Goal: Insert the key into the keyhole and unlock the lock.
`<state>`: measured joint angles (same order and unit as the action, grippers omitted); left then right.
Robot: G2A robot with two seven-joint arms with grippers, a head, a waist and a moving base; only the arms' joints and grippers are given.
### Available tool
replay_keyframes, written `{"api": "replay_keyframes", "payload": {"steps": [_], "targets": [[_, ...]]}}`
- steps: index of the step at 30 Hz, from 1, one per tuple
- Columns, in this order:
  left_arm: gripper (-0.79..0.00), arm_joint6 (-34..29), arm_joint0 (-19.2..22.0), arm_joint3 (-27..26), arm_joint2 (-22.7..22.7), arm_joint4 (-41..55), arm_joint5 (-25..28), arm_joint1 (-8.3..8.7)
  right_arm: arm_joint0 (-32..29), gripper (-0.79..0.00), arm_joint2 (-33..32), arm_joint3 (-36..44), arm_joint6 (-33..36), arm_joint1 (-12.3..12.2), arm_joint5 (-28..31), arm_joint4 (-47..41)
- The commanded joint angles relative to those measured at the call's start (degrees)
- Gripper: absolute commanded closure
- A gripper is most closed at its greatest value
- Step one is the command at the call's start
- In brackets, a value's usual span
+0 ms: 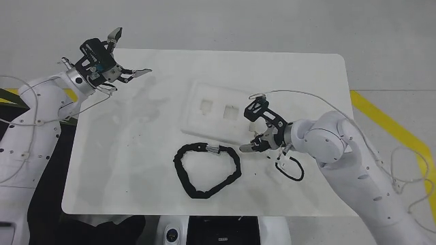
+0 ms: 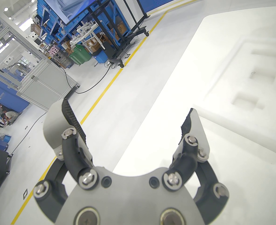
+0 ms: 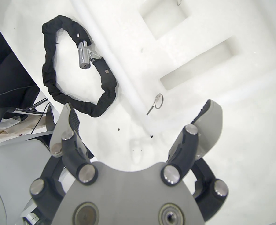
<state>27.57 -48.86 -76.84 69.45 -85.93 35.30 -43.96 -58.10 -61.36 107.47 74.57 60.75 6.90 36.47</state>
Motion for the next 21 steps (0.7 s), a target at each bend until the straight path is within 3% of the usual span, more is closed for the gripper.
{"api": "replay_keyframes", "payload": {"steps": [1,2,6,8,18,21], "targets": [[-0.785,0.00,0.00,0.00,0.00,0.00,0.00,0.00,0.42,-0.785,0.26,-0.59,0.18,0.07,-0.94,-0.40],[-0.785,0.00,0.00,0.00,0.00,0.00,0.00,0.00,0.53,-0.785,0.30,-0.93,0.10,0.09,-1.25,-0.73],[-0.785,0.00,0.00,0.00,0.00,0.00,0.00,0.00,0.73,-0.585,0.44,-1.50,-0.07,0.10,-2.09,-1.23],[-0.785,0.00,0.00,0.00,0.00,0.00,0.00,0.00,0.67,-0.385,0.60,-1.72,-0.28,0.10,-2.33,-1.49],[-0.785,0.00,0.00,0.00,0.00,0.00,0.00,0.00,0.65,-0.351,0.85,-2.90,-0.04,-0.06,-3.99,-1.05],[-0.785,0.00,0.00,0.00,0.00,0.00,0.00,0.00,0.73,-0.256,1.02,-2.76,0.29,-0.14,-4.93,0.24]]}}
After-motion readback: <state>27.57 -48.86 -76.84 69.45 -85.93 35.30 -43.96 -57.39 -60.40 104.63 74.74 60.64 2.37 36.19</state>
